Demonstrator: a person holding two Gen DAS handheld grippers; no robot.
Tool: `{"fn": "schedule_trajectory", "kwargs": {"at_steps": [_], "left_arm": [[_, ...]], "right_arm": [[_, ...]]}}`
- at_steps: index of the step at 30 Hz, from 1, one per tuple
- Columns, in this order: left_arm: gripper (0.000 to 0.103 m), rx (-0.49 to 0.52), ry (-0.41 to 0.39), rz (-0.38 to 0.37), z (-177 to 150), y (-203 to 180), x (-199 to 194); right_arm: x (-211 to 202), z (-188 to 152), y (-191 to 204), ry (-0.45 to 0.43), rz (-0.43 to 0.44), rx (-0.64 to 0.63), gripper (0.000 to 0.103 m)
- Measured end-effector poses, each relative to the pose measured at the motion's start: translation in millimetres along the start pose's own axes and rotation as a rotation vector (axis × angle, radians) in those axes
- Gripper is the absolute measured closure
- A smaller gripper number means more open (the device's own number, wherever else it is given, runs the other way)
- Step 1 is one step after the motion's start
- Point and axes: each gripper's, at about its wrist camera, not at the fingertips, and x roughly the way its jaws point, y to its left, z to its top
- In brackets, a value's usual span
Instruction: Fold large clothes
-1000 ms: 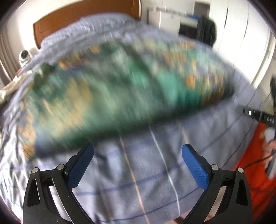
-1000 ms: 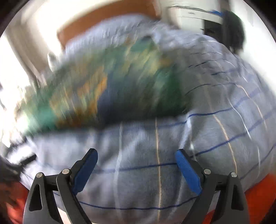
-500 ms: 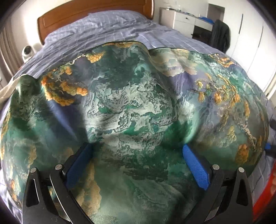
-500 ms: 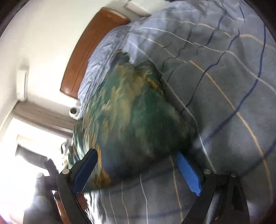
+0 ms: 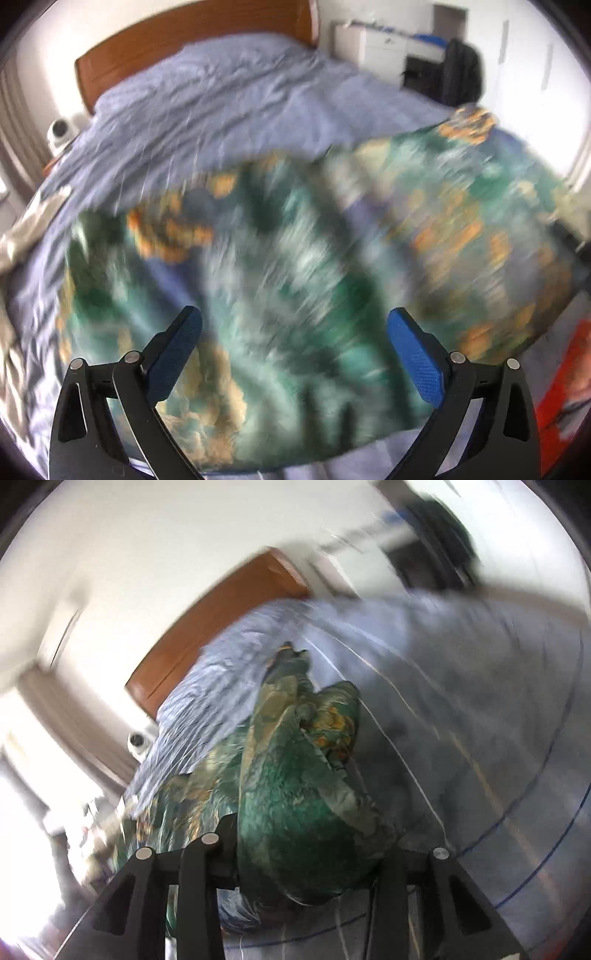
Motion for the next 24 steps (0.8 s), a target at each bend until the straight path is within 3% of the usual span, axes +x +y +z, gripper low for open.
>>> {"fn": "schedule_trajectory", "kwargs": {"at_steps": [3, 6, 8, 13, 16, 18, 19, 20, 22, 24], "left_arm": [[0.003, 0.025, -0.047, -0.177, 34, -17, -41], [0.002, 0.073, -0.029, -0.355, 63, -39, -63], [0.002, 0.109, -0.001, -0.409, 78, -55, -65], [0.003, 0.157, 0.069, -0.354, 104, -74, -48], [0.003, 0.169, 0.165, -0.241, 107, -80, -29], [0.031, 0.199, 0.187, -0.131, 102, -80, -20], [0.06, 0.197, 0.198, -0.105, 99, -77, -17], [0.07, 0.178, 0.203, -0.13, 97, -70, -16], [0.075, 0.149, 0.195, -0.157, 94, -54, -21], [0.076, 0.122, 0.175, -0.178, 94, -31, -27]], "right_arm": [[-18, -3, 46, -0.053, -0.005, -0.213, 0.065], [-27, -10, 85, -0.089, -0.014, -0.384, 0.065], [-30, -20, 113, -0.107, -0.022, -0.5, 0.065], [-30, -56, 165, -0.124, -0.029, -0.773, 0.065], [-39, -83, 183, -0.139, -0.027, -0.906, 0.065], [-37, -93, 190, -0.14, -0.025, -0.953, 0.065], [-38, -95, 192, -0.142, -0.026, -0.961, 0.065], [-37, -94, 192, -0.137, -0.03, -0.958, 0.065], [-31, -84, 186, -0.095, -0.005, -0.911, 0.053], [-44, -76, 180, -0.066, 0.085, -0.845, 0.037]]}}
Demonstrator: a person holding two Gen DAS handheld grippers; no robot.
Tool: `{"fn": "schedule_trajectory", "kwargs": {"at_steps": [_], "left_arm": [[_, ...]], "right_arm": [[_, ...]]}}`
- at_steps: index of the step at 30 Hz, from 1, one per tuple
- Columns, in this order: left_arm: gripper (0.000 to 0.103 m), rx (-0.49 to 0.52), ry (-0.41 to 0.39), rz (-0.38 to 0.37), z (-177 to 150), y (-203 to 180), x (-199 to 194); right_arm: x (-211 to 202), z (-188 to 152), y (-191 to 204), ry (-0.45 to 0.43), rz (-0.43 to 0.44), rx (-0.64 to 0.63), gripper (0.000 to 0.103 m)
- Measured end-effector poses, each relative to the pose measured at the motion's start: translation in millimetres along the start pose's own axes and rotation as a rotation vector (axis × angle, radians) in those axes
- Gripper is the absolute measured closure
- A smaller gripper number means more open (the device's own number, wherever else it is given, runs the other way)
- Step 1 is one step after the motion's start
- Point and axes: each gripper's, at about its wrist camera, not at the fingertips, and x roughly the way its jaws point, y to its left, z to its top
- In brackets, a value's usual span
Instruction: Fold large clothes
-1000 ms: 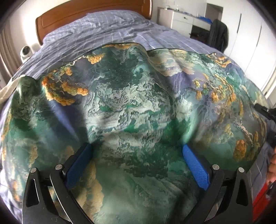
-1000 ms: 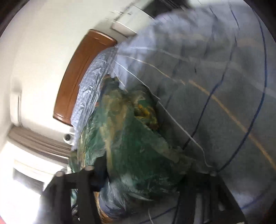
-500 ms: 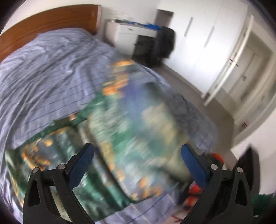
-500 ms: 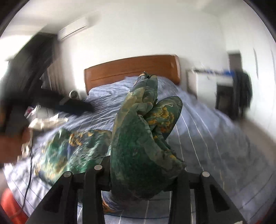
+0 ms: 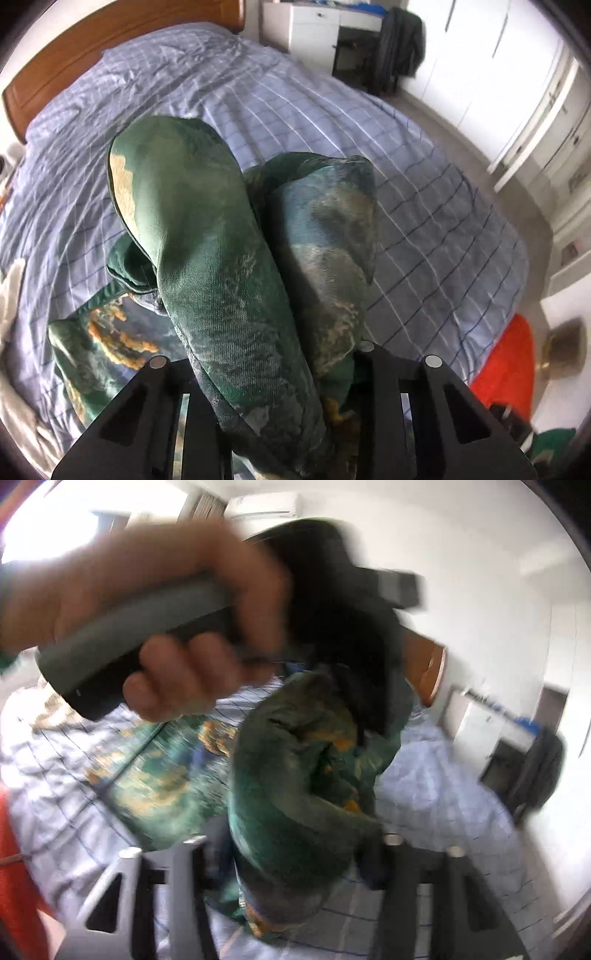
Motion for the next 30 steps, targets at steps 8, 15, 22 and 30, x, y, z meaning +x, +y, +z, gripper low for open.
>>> {"fn": "schedule_trajectory", "kwargs": {"at_steps": [8, 15, 22, 30], "left_arm": [[0.075, -0.169, -0.049, -0.052, -33, 122, -28], [0.075, -0.321, -0.092, -0.113, -87, 201, -32], [0.073, -0.422, -0.097, -0.122, -131, 253, -11], [0.067, -0.562, -0.103, -0.228, -182, 285, 42]], "right_arm": [[-12, -4, -60, 0.042, 0.259, 0.324, 0.037], [38, 21, -39, 0.116, 0.349, 0.249, 0.054], [110, 37, 23, 0.243, 0.431, 0.086, 0.054], [175, -5, 57, 0.469, 0.421, 0.079, 0.056]]}}
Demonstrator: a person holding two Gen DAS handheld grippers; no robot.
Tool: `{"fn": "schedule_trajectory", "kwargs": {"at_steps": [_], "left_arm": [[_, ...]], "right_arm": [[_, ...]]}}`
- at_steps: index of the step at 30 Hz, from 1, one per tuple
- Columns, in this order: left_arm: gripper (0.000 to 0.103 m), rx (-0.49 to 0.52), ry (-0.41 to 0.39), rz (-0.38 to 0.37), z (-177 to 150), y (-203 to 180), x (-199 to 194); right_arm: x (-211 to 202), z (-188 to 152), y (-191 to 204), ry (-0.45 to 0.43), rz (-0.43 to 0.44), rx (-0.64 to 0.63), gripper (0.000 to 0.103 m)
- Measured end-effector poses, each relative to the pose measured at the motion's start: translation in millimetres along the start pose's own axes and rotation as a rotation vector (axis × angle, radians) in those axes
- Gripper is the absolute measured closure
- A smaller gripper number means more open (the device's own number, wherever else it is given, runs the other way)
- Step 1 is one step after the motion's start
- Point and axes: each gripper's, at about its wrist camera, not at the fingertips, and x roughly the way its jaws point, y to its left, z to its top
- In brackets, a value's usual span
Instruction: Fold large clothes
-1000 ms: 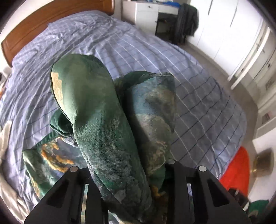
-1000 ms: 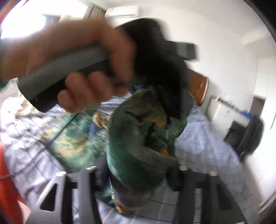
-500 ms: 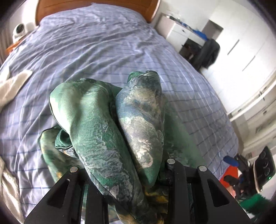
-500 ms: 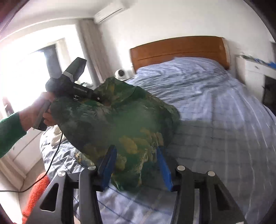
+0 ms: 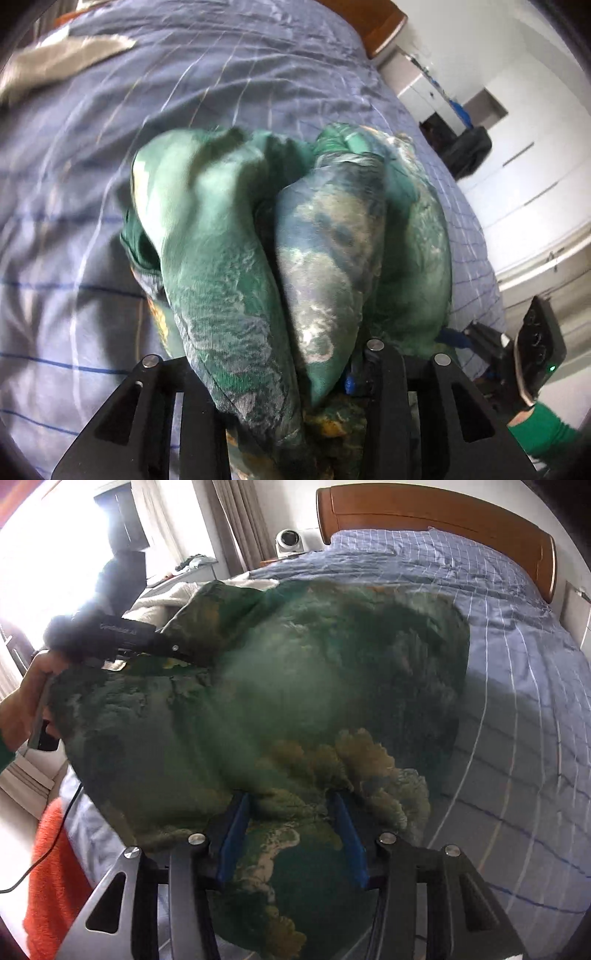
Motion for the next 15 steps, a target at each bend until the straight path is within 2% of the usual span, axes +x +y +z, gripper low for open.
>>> {"fn": "schedule_trajectory", "kwargs": {"at_steps": [3, 7, 10, 12, 15], "left_arm": [[0.066, -0.038, -0.018, -0.041, 2, 11, 5], [0.064, -0.024, -0.032, -0.039, 2, 14, 4], [0.063, -0.033, -0.046, -0.052, 0, 19, 3], [0.062, -0.032, -0.052, -0.057, 0, 20, 4], [0.062, -0.025, -0.056, -0.052, 1, 20, 5]], "right_arm": [[3, -3, -6, -0.001, 0.012, 0.032, 0.056], [-5, 6, -2, 0.036, 0.013, 0.021, 0.056], [-17, 31, 3, 0.072, 0.032, 0.008, 0.052], [-29, 60, 5, 0.024, 0.076, 0.024, 0.052], [-22, 102, 5, -0.02, 0.087, 0.03, 0.052]]}}
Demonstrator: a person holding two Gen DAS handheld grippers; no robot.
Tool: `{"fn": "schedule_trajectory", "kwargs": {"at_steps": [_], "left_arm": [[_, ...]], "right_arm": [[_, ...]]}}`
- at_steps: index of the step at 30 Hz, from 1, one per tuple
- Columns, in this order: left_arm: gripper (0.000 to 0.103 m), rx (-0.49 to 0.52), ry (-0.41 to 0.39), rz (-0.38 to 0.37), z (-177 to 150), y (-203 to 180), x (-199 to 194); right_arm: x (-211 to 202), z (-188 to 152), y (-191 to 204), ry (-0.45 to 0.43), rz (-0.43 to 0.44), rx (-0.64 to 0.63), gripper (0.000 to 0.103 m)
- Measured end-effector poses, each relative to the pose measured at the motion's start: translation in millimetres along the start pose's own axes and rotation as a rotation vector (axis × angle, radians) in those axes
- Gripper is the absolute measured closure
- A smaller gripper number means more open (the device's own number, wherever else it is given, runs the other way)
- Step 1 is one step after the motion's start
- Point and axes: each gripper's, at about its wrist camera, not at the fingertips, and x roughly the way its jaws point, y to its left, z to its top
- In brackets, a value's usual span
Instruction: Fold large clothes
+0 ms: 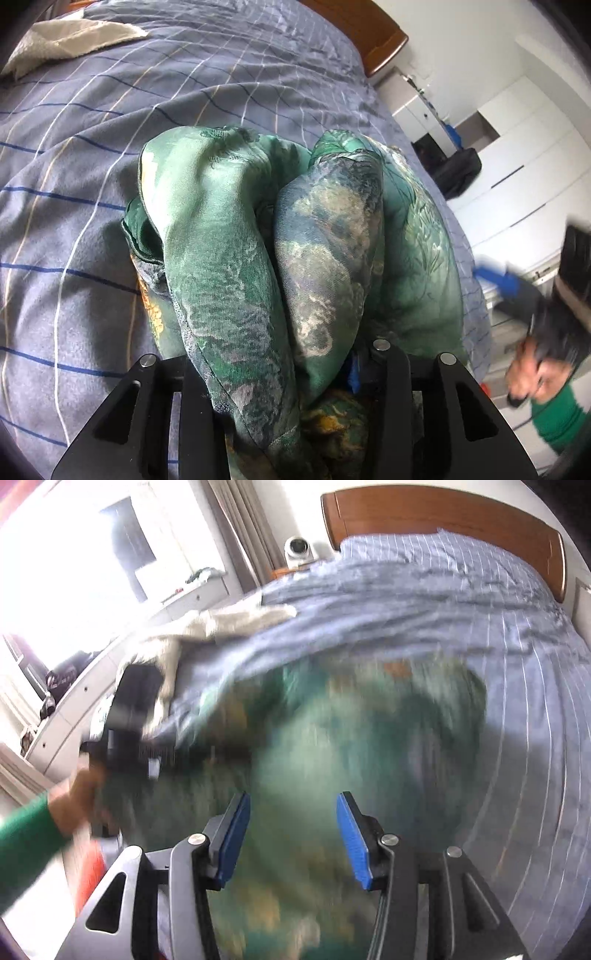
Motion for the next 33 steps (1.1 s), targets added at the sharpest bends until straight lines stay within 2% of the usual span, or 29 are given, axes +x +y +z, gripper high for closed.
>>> {"fn": "schedule_trajectory", "kwargs": {"at_steps": [4, 7, 10, 16, 19, 22, 24, 27, 30, 33], "left_arm": [[0.062, 0.005, -0.003, 0.003, -8, 3, -7], [0.062, 0.003, -0.003, 0.002, -8, 5, -5], [0.062, 0.001, 0.009, 0.02, -10, 10, 2], [0.062, -0.01, 0.019, 0.013, -7, 16, 6], [0.061, 0.01, 0.016, 0.018, -10, 11, 2], [0.061, 0.006, 0.009, 0.012, -8, 11, 4], [0.061, -0.003, 0.008, 0.0, -7, 13, 4], [0.061, -0.006, 0.005, -0.007, -6, 14, 6], [0.06, -0.005, 0.004, -0.006, -7, 15, 6], [0.06, -0.003, 0.003, -0.01, -8, 14, 6]], "right_arm": [[47, 46, -7, 0.02, -0.007, 0.03, 0.052], [96, 65, -17, 0.086, -0.013, 0.046, 0.052], [143, 54, -20, 0.179, -0.077, 0.011, 0.052], [156, 46, -19, 0.168, -0.12, -0.011, 0.052], [140, 45, -13, 0.136, -0.126, -0.024, 0.052], [106, 34, -11, 0.095, -0.07, -0.027, 0.052], [71, 14, -9, 0.057, -0.042, -0.052, 0.052], [20, -28, -4, 0.015, -0.062, -0.121, 0.052], [-15, -70, -2, 0.025, -0.071, -0.135, 0.052], [-23, -102, -4, 0.064, -0.086, -0.113, 0.052]]}}
